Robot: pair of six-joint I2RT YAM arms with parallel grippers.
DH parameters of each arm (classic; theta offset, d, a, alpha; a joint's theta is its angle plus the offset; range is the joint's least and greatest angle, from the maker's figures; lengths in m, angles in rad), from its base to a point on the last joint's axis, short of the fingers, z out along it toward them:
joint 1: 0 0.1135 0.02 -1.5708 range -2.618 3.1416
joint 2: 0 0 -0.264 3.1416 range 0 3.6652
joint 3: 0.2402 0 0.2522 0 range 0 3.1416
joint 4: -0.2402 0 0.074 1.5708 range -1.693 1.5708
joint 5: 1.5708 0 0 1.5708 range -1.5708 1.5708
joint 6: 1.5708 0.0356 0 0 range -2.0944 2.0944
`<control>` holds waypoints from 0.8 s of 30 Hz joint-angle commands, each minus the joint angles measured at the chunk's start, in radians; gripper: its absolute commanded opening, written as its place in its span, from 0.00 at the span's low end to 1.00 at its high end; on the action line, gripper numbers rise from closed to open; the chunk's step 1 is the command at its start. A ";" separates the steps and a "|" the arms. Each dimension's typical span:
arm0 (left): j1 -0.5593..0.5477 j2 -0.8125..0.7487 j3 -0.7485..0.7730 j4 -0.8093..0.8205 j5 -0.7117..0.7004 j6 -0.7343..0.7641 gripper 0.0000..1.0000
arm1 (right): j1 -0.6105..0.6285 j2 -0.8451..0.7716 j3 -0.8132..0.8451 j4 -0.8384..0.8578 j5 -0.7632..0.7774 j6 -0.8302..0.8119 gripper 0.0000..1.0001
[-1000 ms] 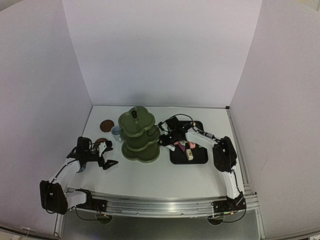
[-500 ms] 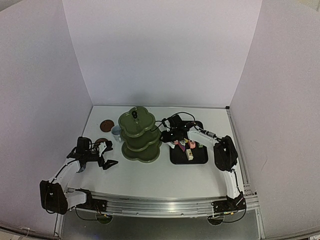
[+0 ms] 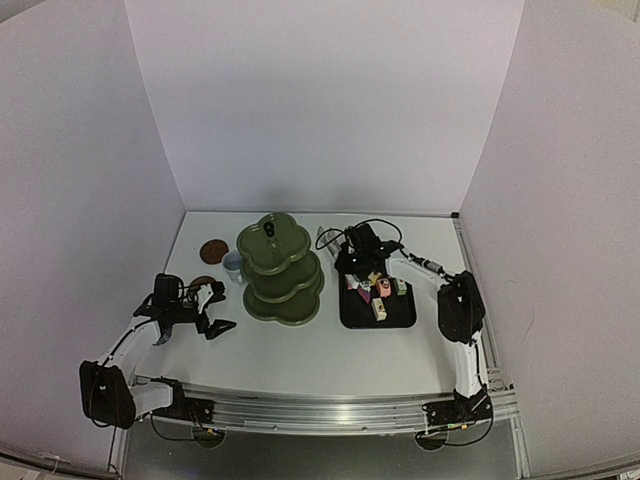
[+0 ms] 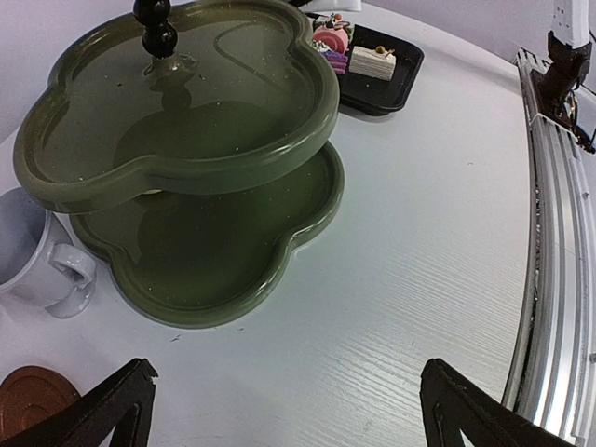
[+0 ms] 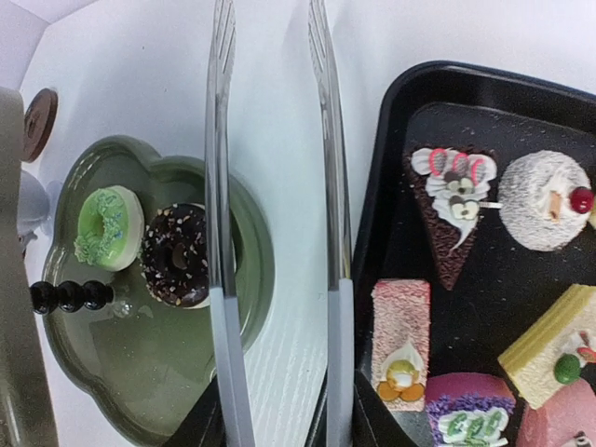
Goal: Serve the afternoon tea
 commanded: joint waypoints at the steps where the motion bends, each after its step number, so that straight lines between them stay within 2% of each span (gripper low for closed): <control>1: -0.006 -0.020 0.021 0.012 0.011 0.018 1.00 | -0.007 -0.187 -0.070 0.016 0.096 0.034 0.35; 16: -0.006 -0.057 -0.001 0.073 0.002 -0.022 1.00 | 0.038 -0.576 -0.393 -0.436 0.191 0.023 0.35; 24: -0.005 -0.064 -0.011 0.085 0.003 -0.020 1.00 | 0.068 -0.592 -0.442 -0.516 0.167 0.032 0.35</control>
